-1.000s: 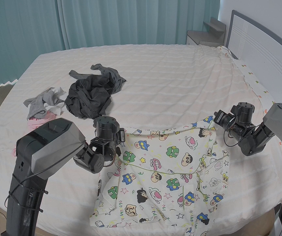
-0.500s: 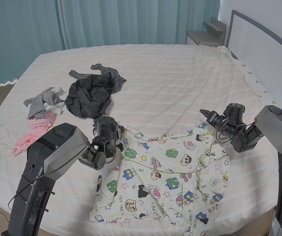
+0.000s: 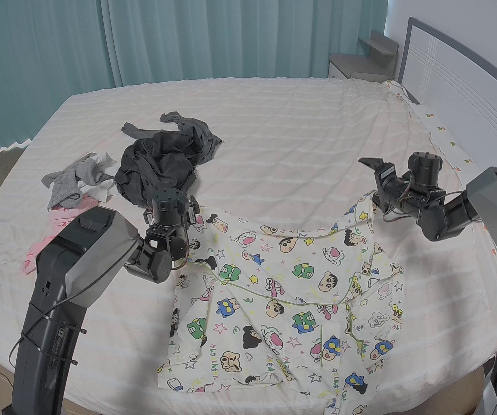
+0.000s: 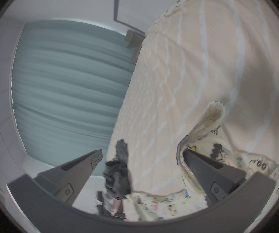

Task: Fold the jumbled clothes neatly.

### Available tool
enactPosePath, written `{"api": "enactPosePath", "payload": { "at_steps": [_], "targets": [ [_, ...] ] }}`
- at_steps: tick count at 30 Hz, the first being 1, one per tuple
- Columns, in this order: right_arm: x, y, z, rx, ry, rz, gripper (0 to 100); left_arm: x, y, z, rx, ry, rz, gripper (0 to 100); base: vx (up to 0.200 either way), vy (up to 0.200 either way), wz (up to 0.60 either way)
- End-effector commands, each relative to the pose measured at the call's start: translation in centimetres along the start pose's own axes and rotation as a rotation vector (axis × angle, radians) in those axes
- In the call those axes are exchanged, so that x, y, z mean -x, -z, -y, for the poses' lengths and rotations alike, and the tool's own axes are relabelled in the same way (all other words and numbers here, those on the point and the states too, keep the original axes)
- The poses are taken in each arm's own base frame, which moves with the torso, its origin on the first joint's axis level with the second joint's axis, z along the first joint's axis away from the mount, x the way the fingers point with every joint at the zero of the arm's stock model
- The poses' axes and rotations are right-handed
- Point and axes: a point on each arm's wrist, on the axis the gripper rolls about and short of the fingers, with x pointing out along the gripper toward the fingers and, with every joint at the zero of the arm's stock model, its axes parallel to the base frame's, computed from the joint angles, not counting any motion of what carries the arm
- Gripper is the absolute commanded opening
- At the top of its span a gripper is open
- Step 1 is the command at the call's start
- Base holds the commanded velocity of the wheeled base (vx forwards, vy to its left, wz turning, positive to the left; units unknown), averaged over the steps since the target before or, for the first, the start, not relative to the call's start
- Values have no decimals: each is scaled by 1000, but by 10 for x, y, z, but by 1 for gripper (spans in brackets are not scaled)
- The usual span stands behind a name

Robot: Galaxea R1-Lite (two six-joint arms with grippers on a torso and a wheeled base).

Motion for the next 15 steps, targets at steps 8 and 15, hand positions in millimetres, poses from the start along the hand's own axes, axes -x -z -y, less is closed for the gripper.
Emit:
{"api": "enactPosePath", "payload": {
  "at_steps": [8, 15],
  "targets": [
    [-18, -40, -27, -215, 74, 11, 100, -18, -25, -54, 14, -114, 19, 100, 0, 0, 0],
    [-21, -47, -36, -278, 147, 25, 100, -2, -36, -71, 19, -132, -18, 100, 0, 0, 0]
  ]
}}
